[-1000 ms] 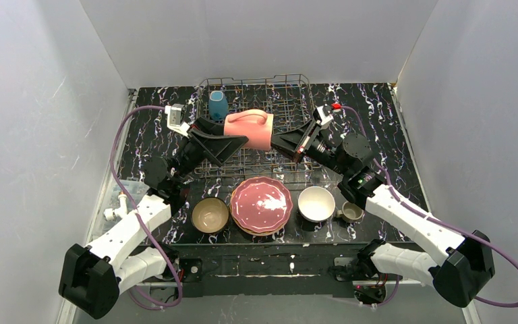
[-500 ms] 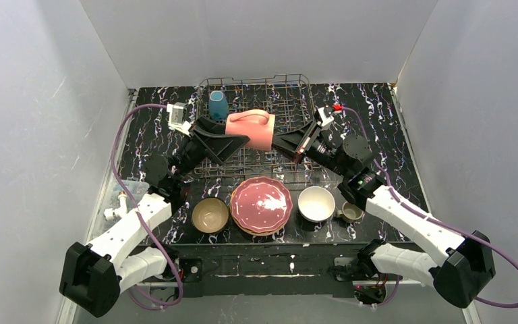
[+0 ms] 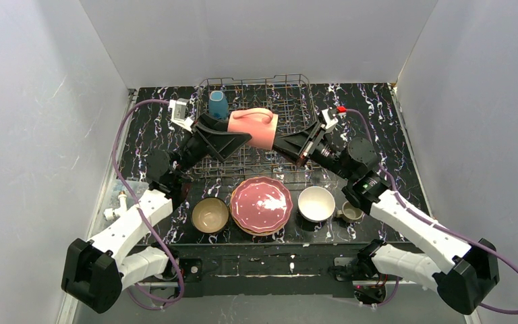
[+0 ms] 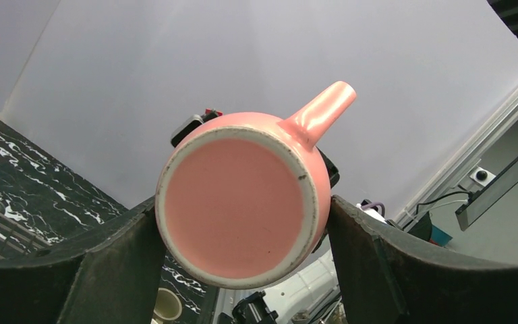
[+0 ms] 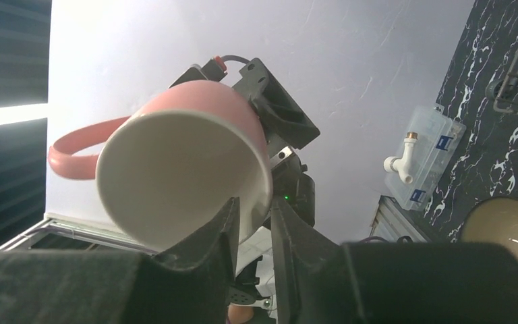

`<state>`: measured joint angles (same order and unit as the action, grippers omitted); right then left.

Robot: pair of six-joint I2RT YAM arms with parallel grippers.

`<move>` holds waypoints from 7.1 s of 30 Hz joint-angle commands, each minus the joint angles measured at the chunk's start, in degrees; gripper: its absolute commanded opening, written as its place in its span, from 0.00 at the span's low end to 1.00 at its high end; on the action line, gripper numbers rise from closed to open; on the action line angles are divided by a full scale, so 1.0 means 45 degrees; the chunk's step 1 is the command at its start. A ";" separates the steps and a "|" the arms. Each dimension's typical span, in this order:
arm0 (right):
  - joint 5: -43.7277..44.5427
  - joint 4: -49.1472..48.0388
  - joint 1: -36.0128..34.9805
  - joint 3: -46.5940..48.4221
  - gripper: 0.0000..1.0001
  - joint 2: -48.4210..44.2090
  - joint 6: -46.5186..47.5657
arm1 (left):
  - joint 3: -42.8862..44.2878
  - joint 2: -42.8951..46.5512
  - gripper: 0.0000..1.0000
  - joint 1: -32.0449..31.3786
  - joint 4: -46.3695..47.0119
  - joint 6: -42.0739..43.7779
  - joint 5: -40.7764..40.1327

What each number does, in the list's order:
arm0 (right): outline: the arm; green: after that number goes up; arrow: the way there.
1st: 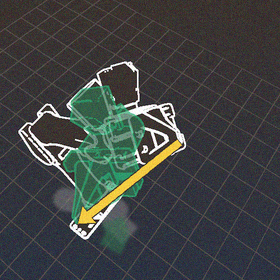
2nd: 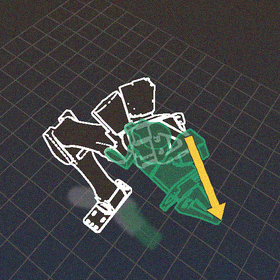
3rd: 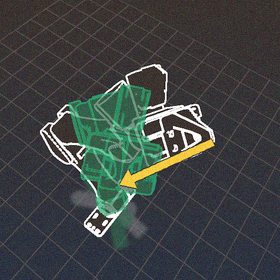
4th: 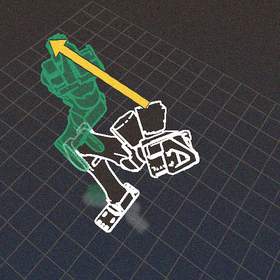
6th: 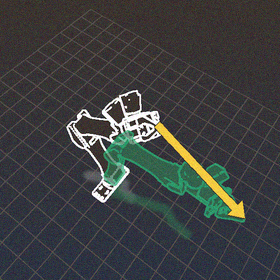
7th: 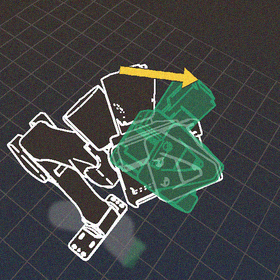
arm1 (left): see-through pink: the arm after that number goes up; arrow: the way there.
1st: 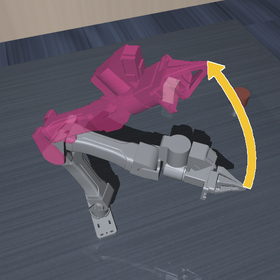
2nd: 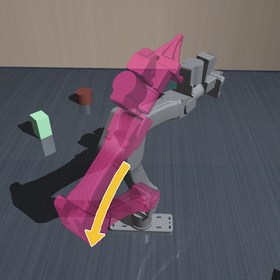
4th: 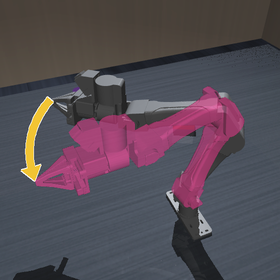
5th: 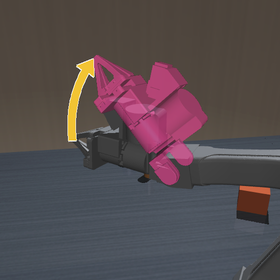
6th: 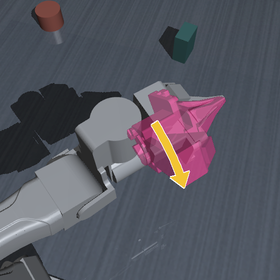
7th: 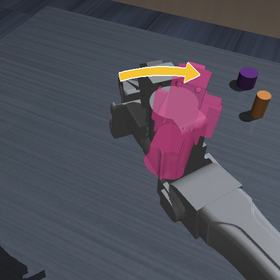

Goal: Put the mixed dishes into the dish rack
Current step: Pick up the cup at the center of the board, then turn the cup upside down in the dish rack, then pick up the cup at the corner of the board.

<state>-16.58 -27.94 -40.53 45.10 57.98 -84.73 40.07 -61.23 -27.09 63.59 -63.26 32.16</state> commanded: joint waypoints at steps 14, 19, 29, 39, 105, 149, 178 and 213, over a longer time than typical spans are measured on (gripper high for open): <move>0.0205 0.1360 0.0150 -0.0247 0.49 -0.1571 0.0992 | 0.1388 -0.0226 0.00 0.0598 0.0782 0.0409 -0.0823; 0.1095 0.4202 0.0199 0.0636 0.49 -0.2173 0.2906 | 0.1678 -0.0148 0.00 0.0892 -0.0310 0.1246 -0.0416; 0.1695 0.7150 0.0202 0.1573 0.49 -0.2459 0.5265 | 0.2034 0.0053 0.00 0.1345 -0.2875 0.3924 -0.0082; 0.1979 0.8783 0.0199 0.2382 0.49 -0.2457 0.7286 | 0.2503 -0.0204 0.00 0.2005 -0.5577 0.6623 -0.0309; 0.5032 1.1586 0.0218 0.3025 0.58 -0.1952 1.2379 | 0.7827 -1.0926 0.00 0.3559 -1.0030 1.5843 -0.6489; 0.5080 1.2714 0.0218 0.3962 0.89 -0.2115 1.2483 | 0.6808 -0.9194 0.98 0.3540 -1.0450 1.5806 -0.6752; 0.8115 1.8454 0.0218 0.4218 0.83 -0.2155 1.1445 | 0.7552 -0.5776 0.98 0.2087 -1.5586 1.4592 -0.5587; 1.1300 1.9701 0.0280 0.1383 0.57 -0.1371 0.7703 | 0.5223 -0.0505 0.98 -0.1997 -2.1934 1.1670 -0.5837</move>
<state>32.18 63.02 -39.75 52.66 50.78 -46.92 64.79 -65.76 -34.02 -33.41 -10.79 5.30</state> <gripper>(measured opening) 0.586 0.981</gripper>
